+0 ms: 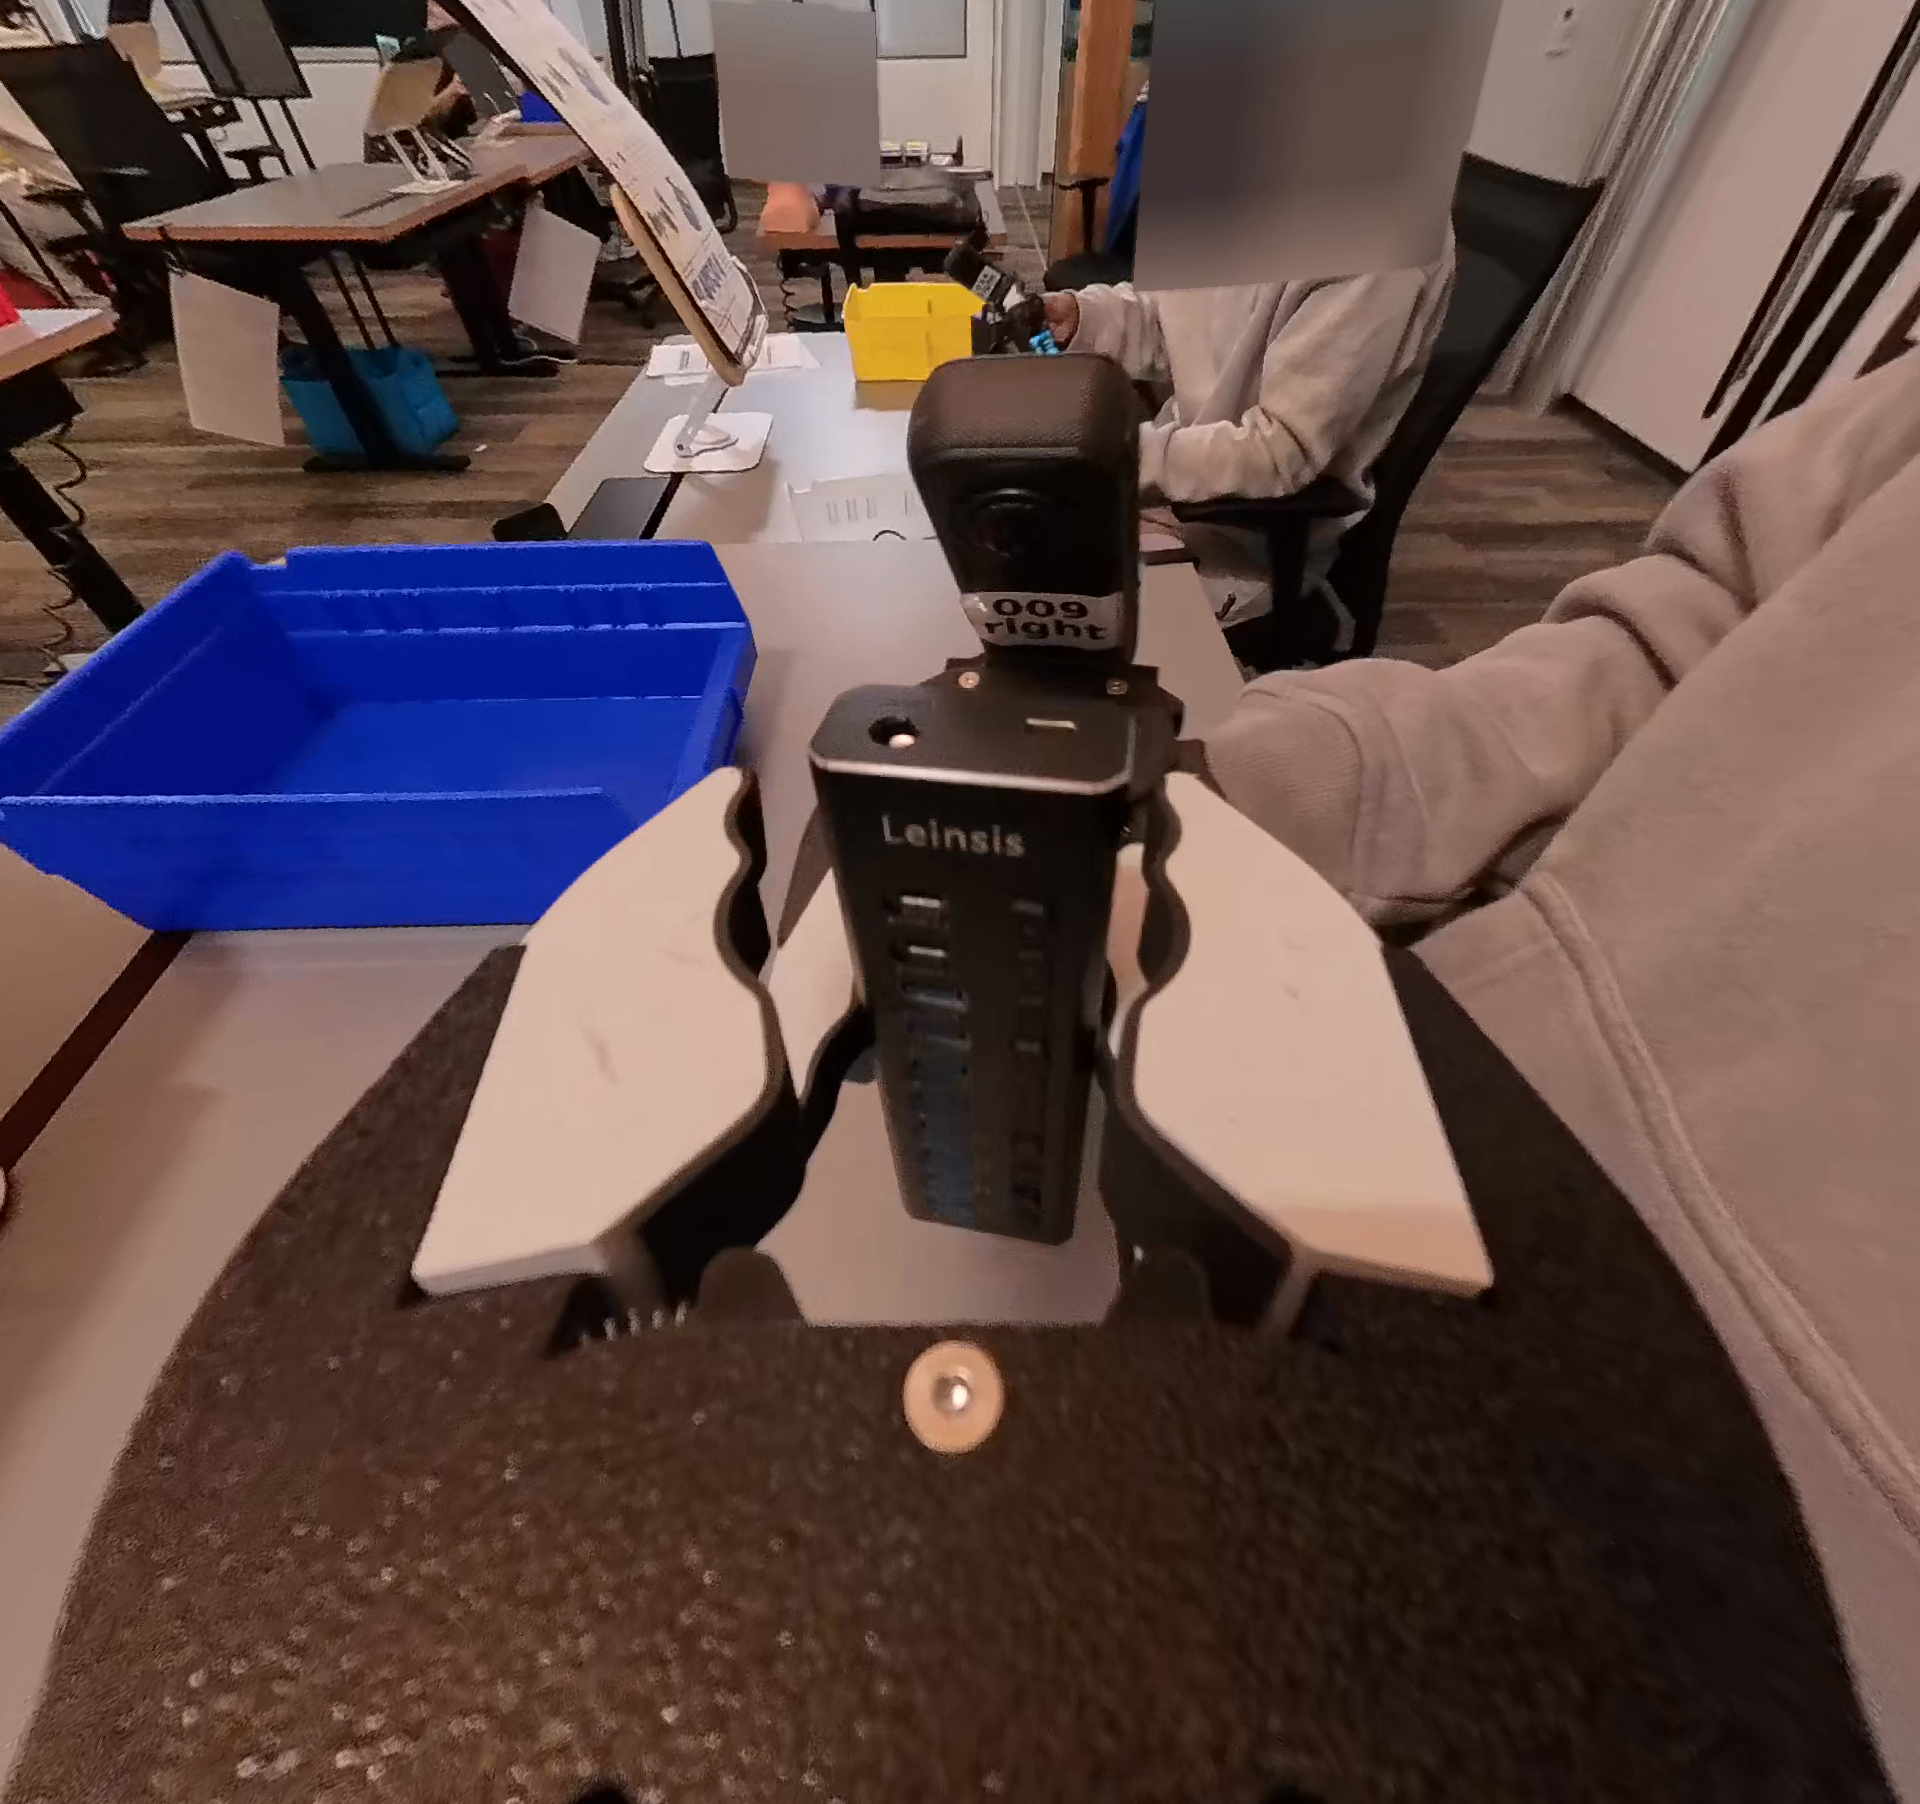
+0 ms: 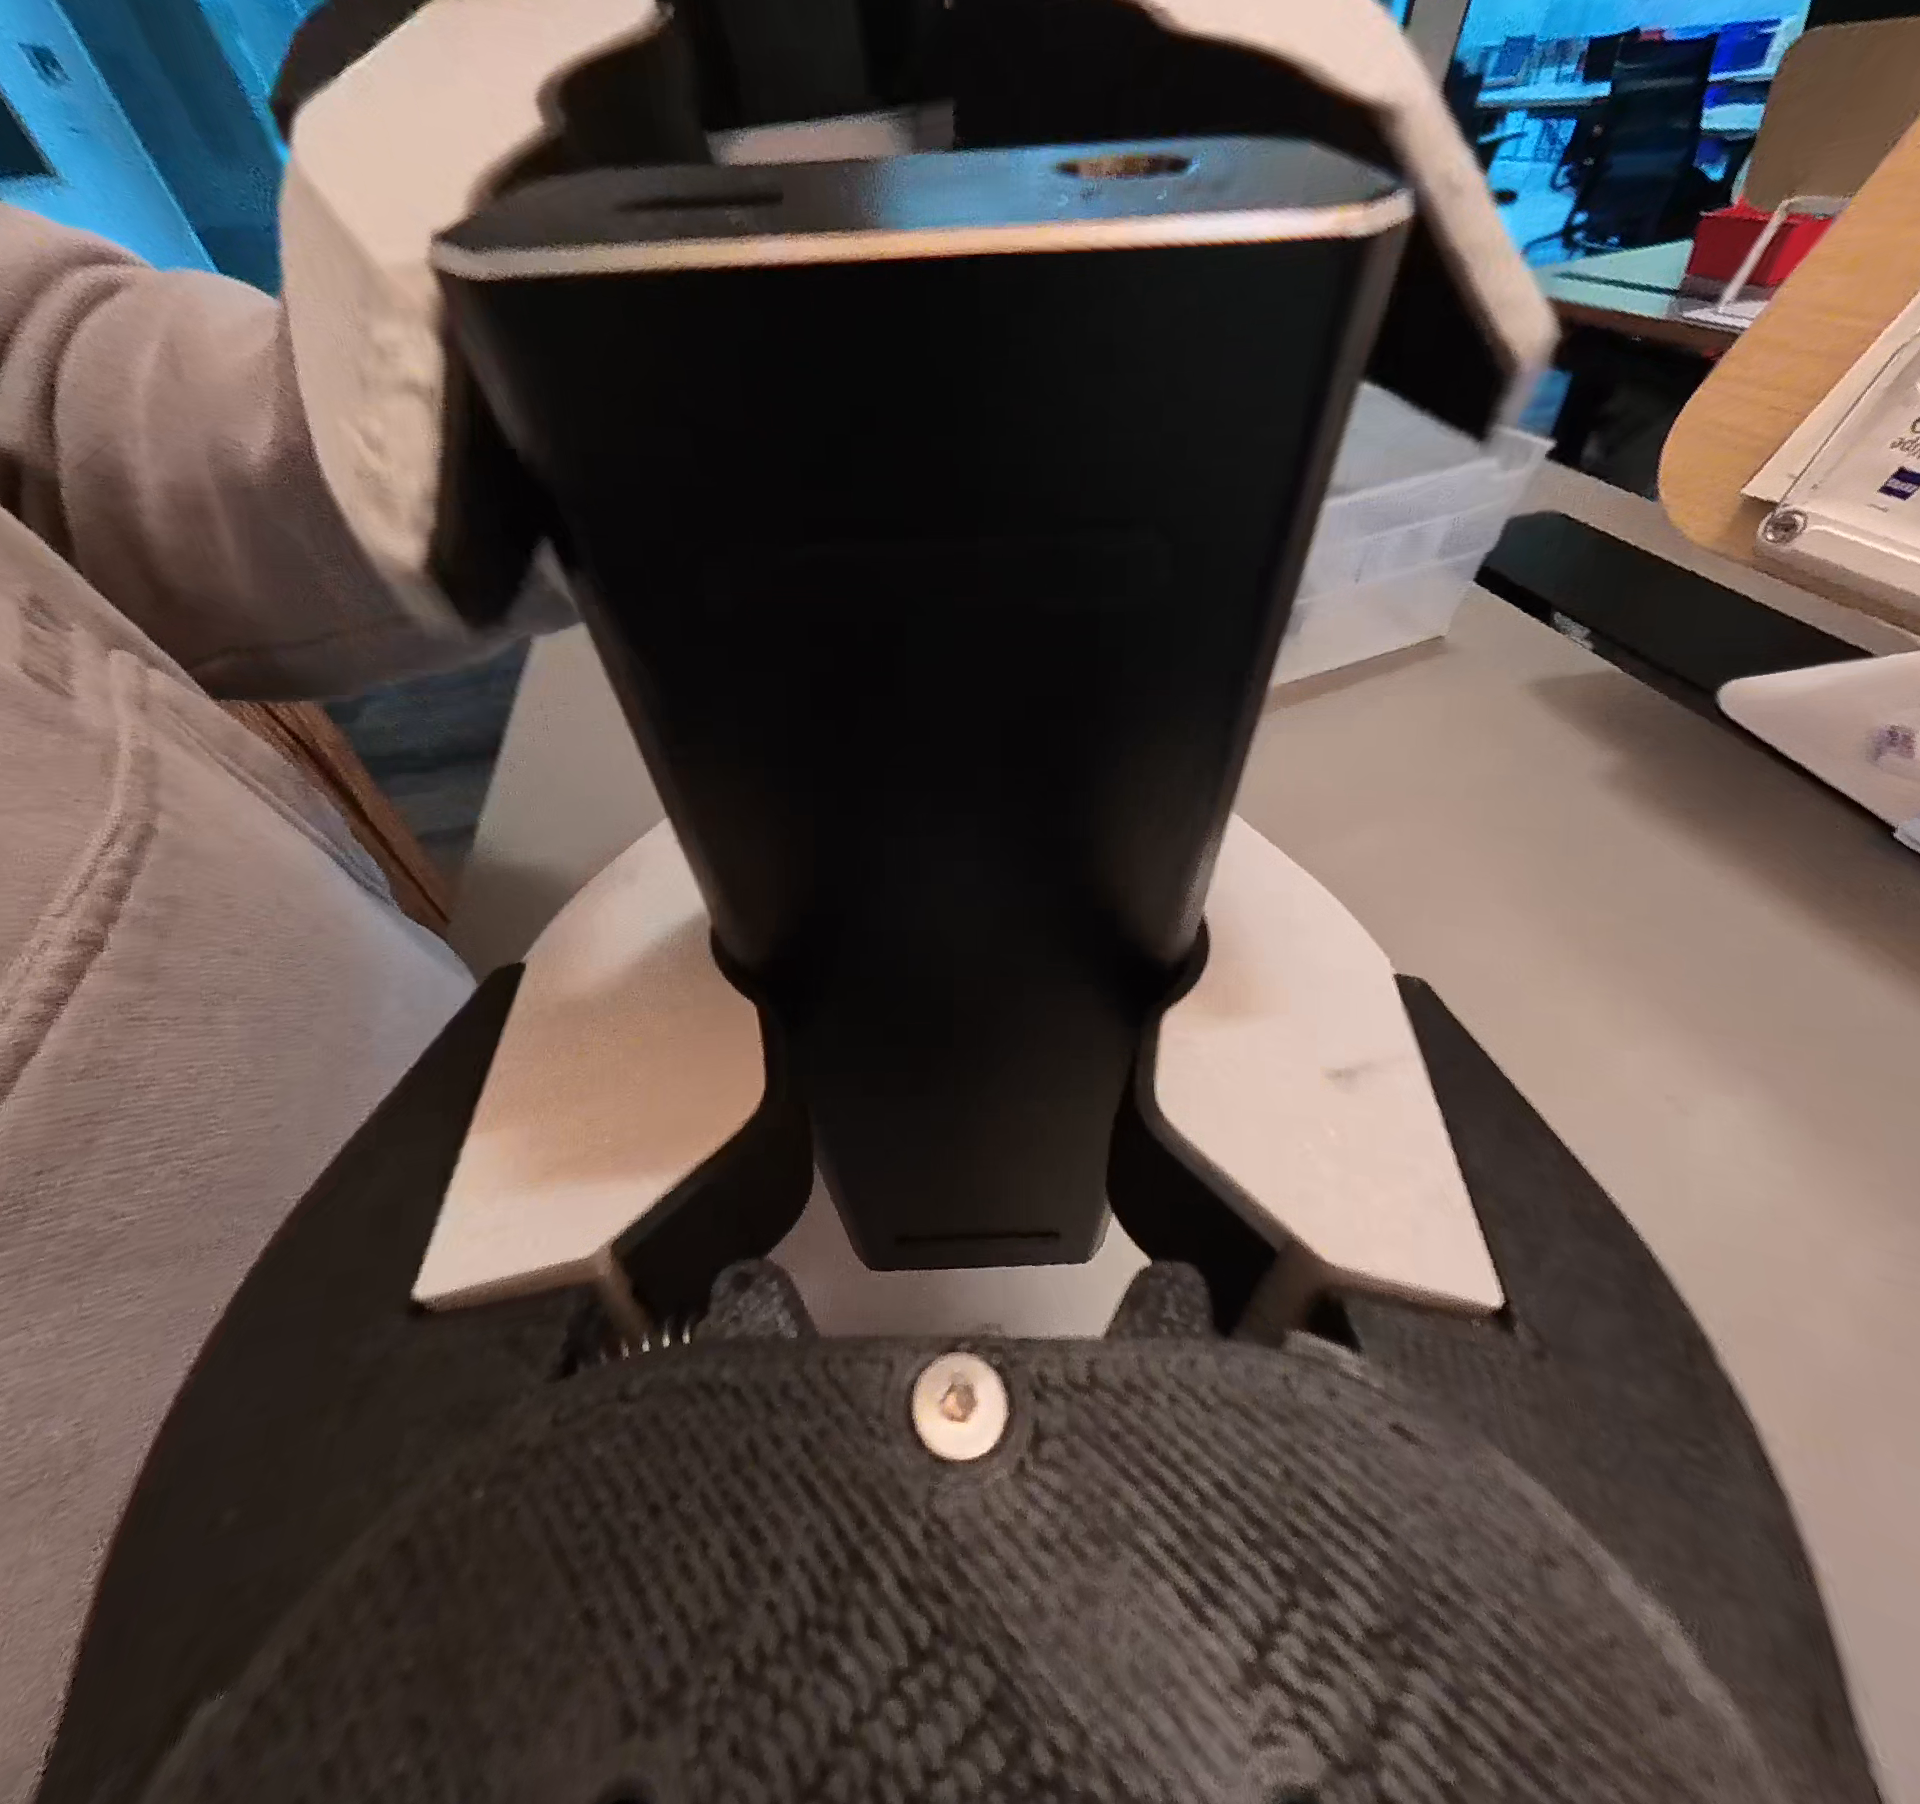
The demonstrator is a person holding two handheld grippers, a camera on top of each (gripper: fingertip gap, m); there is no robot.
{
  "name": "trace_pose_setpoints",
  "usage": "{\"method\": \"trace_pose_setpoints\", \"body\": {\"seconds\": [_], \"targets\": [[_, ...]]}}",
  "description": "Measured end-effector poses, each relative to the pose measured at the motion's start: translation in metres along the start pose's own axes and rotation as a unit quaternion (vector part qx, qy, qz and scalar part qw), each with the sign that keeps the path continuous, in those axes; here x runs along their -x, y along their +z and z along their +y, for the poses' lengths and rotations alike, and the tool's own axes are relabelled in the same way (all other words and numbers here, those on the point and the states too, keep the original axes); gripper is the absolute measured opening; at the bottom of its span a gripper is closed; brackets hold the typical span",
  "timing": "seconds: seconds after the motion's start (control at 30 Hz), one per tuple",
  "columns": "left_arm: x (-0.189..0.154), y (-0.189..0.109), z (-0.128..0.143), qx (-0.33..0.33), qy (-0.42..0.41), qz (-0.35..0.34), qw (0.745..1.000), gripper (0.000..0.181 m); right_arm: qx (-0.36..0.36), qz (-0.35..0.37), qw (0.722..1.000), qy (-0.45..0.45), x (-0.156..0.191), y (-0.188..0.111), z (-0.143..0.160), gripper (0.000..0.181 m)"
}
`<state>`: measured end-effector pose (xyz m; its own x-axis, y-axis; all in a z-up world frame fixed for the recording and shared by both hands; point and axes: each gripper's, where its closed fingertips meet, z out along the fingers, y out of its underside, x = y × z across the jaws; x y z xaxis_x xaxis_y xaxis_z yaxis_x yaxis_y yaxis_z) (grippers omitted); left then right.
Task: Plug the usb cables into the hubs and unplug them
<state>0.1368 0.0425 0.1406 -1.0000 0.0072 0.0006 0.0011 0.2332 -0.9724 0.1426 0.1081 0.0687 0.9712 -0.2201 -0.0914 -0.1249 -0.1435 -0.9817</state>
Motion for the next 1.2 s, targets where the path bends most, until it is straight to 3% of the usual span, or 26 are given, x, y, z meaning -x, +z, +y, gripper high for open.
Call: {"method": "trace_pose_setpoints", "body": {"seconds": [0.23,0.5,0.53,0.57,0.9,1.0,1.2], "targets": [[0.004,-0.025,-0.004,-0.002,-0.026,-0.017,1.000,0.068,-0.017,-0.006,0.999,0.027,-0.005,-0.013,0.001,0.074],[0.001,0.003,0.024,0.053,-0.060,-0.034,0.996,0.084,0.023,-0.022,0.999,0.006,0.002,0.003,0.012,0.074],[-0.002,0.007,0.028,0.058,-0.060,-0.029,0.996,0.079,0.026,-0.026,0.999,0.003,0.004,0.004,0.013,0.074],[-0.004,0.010,0.031,0.061,-0.056,-0.023,0.996,0.063,0.030,-0.031,0.999,0.000,0.006,0.006,0.014,0.074],[-0.002,0.012,0.017,-0.029,-0.047,-0.022,0.998,0.060,-0.027,-0.031,0.999,0.022,0.005,0.000,-0.001,0.074],[-0.002,0.011,0.015,-0.031,-0.045,-0.015,0.998,0.060,-0.043,-0.032,0.998,0.022,0.005,0.001,-0.005,0.074],[-0.005,0.011,0.022,-0.015,-0.031,-0.014,0.999,0.060,-0.005,-0.030,0.999,-0.021,0.005,0.004,0.006,0.073]]}}
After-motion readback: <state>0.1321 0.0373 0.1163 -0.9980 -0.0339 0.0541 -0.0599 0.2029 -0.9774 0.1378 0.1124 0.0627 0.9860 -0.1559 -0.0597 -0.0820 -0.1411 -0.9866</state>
